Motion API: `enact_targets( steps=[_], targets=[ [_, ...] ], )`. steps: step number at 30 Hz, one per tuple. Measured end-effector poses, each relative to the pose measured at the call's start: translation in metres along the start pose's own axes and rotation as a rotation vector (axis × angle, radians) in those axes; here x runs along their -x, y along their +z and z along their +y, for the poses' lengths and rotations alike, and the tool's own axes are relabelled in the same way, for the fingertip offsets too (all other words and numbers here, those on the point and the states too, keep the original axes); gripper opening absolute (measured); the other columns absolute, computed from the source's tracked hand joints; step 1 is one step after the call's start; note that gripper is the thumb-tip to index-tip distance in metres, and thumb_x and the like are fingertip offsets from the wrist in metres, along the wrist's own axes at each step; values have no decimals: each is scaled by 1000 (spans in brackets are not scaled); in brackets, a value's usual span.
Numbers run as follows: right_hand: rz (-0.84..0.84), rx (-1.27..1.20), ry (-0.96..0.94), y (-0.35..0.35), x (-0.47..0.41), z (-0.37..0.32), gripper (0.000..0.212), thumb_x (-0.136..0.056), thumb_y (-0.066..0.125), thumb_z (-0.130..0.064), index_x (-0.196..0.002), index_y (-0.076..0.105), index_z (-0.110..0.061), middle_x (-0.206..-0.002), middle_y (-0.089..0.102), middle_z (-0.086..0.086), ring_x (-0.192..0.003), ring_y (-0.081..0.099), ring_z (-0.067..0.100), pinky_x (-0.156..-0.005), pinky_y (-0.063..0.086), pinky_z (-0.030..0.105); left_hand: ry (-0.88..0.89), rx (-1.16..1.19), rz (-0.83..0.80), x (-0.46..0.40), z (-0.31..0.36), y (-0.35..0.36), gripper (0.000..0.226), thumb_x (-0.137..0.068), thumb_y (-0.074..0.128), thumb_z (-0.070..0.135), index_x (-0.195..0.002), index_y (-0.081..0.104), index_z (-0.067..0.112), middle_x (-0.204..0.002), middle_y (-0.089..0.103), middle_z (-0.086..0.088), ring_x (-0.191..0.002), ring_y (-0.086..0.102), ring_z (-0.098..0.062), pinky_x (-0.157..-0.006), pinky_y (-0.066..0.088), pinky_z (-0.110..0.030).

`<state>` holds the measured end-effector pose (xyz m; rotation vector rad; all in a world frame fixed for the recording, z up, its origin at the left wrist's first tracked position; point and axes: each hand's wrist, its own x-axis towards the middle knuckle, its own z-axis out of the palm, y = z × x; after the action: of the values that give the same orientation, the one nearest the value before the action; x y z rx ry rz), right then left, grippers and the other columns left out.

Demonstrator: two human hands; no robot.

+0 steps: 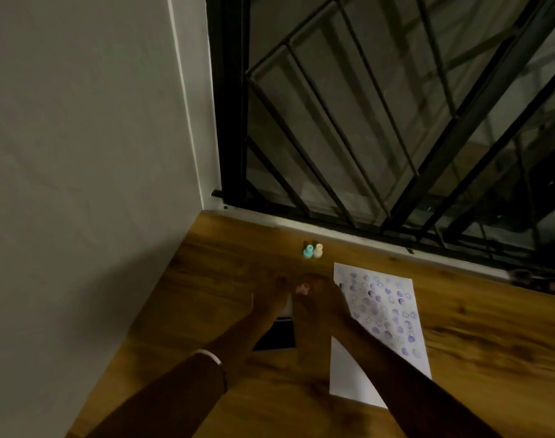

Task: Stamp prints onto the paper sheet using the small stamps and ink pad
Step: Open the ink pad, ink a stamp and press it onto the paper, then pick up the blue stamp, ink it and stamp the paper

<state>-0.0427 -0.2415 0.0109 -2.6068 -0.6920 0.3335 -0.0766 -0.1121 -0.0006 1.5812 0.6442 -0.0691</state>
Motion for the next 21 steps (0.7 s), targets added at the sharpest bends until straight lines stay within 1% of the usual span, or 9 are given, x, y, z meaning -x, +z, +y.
enact_targets(
  steps=[1,3,5,8,11,13,15,18,21],
  targets=[
    [-9,-20,53,-6,-3,-1,23,-97,48,-18,-118,57,-11,-118,61,13,-105,58,23,-91,51,36,31,-43,-1,-4,3,-2,24,-98,49,15,-112,60,-2,-100,55,-9,-97,53,-22,-88,44,-32],
    [105,-30,94,-12,-13,8,19,-94,54,-23,-111,60,-18,-115,63,5,-103,61,19,-84,50,28,86,-56,-32,-11,9,-4,14,-96,53,11,-96,63,1,-92,56,-11,-93,53,-27,-88,46,-43],
    [127,-63,105,-16,-19,11,13,-93,55,-20,-104,62,-19,-112,63,3,-99,60,16,-80,47,23,142,-89,-37,-20,18,-1,20,-96,52,7,-79,61,12,-81,57,-9,-87,54,-30,-81,47,-40],
    [165,-49,131,-19,-36,23,16,-93,54,-17,-106,62,-12,-116,60,9,-99,58,19,-80,47,24,207,-291,7,-38,29,4,18,-98,50,15,-101,64,4,-99,63,-10,-94,58,-22,-85,48,-30],
    [172,-41,150,-25,-51,33,24,-92,57,-15,-115,58,-10,-121,57,12,-103,58,22,-85,49,26,239,-430,5,-53,37,10,22,-96,53,20,-111,61,6,-112,65,-14,-103,62,-27,-93,52,-42],
    [163,-46,183,-27,-58,38,35,-91,60,-16,-125,52,-10,-127,54,11,-110,56,23,-93,50,33,288,-469,-7,-56,41,14,23,-95,54,18,-115,61,9,-116,65,-12,-105,62,-25,-91,53,-39],
    [164,-61,198,-28,-67,43,40,-91,61,-18,-128,48,-12,-125,55,11,-110,57,24,-90,53,37,314,-465,-4,-61,43,21,29,-93,58,15,-122,58,11,-121,63,-12,-110,60,-24,-93,53,-37],
    [165,-134,227,-27,-74,47,35,-92,59,-21,-124,46,-14,-116,58,9,-105,60,26,-75,53,28,349,-478,-1,-68,45,31,31,-89,64,19,-119,60,10,-118,64,-12,-109,61,-26,-93,53,-41],
    [168,-104,213,-25,-80,51,45,-90,63,-25,-127,42,-11,-117,59,13,-102,61,27,-73,53,29,344,-491,-18,-75,47,40,29,-86,68,23,-109,63,6,-109,67,-14,-101,63,-27,-89,53,-43]
  ],
)
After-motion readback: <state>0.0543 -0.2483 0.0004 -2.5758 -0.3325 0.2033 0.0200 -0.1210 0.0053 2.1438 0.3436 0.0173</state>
